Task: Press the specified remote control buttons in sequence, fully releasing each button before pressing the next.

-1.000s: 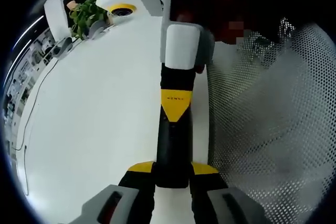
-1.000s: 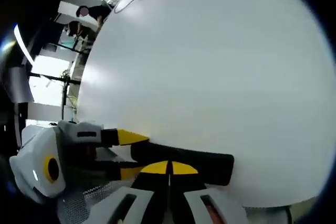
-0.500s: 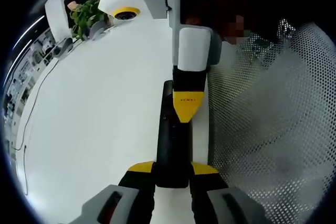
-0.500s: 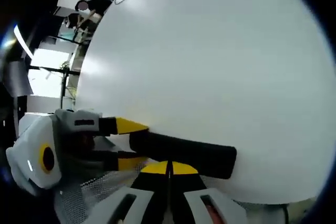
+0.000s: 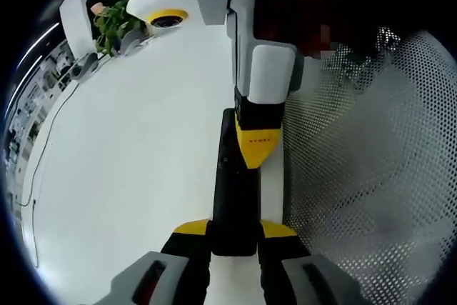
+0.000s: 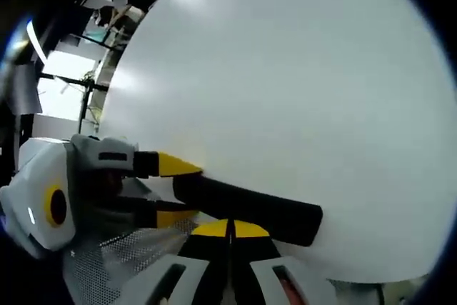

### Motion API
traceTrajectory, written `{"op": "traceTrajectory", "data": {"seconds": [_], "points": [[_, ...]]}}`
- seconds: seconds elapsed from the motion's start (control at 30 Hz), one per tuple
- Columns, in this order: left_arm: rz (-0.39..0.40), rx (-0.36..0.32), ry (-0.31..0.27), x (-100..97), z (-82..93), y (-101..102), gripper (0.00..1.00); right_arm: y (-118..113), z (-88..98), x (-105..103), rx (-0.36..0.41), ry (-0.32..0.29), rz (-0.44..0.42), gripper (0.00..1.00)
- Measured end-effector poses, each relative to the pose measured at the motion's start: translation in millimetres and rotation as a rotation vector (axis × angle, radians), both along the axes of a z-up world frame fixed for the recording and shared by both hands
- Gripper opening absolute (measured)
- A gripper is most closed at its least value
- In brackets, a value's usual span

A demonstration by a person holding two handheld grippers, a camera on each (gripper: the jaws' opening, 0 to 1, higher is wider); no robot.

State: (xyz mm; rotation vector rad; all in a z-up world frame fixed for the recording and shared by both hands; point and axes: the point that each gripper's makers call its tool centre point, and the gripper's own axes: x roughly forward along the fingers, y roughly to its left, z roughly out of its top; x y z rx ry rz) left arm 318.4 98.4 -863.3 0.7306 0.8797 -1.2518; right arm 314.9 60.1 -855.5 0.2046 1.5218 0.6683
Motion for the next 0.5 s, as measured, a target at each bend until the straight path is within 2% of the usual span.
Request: {"op": "traceTrajectory", "data": {"seconds": [0.17,0.37,0.5], "points": [[-0.001,-0.006,0.000,-0.3,0.2,0,0.25,5,1.5,0,0.016,-0.011,0.007,0.00],[0.000,-0.022,0.001,0.0,0.4,1,0.25,9,5.6,11,0.036,-0.070,-0.001,0.00],[0.001,-0.028,0.001,-0.1,0.5,1,0.25,12,7.4,12,0.056,-0.086,-0.005,0.00]]}}
